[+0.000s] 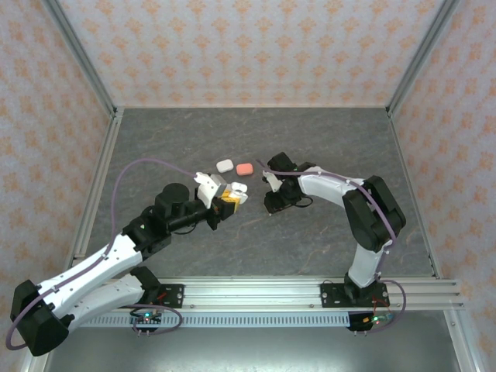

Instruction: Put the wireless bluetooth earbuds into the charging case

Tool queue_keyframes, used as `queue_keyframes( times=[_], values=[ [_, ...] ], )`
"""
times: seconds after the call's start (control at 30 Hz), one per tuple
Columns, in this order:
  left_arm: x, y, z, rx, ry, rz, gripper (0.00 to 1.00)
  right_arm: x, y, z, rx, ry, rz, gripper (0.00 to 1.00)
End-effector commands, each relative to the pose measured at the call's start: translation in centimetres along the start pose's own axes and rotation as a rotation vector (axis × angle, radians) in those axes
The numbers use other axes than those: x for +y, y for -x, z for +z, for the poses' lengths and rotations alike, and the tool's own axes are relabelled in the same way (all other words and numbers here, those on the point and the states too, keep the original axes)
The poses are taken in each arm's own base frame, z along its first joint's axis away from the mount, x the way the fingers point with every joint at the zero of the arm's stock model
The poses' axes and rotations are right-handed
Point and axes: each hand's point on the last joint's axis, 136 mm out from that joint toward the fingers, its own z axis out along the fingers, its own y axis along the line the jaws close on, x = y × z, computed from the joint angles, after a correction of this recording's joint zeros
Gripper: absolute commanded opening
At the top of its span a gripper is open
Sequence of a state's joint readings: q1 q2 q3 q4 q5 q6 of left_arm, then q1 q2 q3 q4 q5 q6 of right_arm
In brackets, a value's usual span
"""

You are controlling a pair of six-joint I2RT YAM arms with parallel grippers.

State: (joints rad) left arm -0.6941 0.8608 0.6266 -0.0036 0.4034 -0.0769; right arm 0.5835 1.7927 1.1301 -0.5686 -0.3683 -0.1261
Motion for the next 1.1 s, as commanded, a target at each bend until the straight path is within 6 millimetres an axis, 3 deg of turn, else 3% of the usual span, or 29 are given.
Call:
queue_keyframes(
  times=[0.0,0.47,0.67,0.83,1.07],
  values=[
    [-0.6,2.3,-0.2,-0.061,-0.015,0.025,0.0,0.1,-0.5,-0.1,0.016,0.009,-0.011,0.39],
    [-0.5,2.3,-0.2,-0.058,-0.013,0.03,0.0,0.3,-1.5,1.6,0.07,0.041,0.008,0.33],
    [-0.5,2.2,-0.3,-0.057,-0.012,0.027,0.0,0.6,-1.5,1.5,0.076,0.058,0.011,0.24],
    [-0.4,2.0,-0.2,-0.058,-0.01,0.021,0.0,0.5,-0.7,-0.6,0.014,0.03,0.0,0.2],
    [-0.5,2.0,0.1,-0.077,-0.021,0.002,0.0,0.9,1.8,-6.8,-0.214,-0.001,-0.013,0.19]
  ],
)
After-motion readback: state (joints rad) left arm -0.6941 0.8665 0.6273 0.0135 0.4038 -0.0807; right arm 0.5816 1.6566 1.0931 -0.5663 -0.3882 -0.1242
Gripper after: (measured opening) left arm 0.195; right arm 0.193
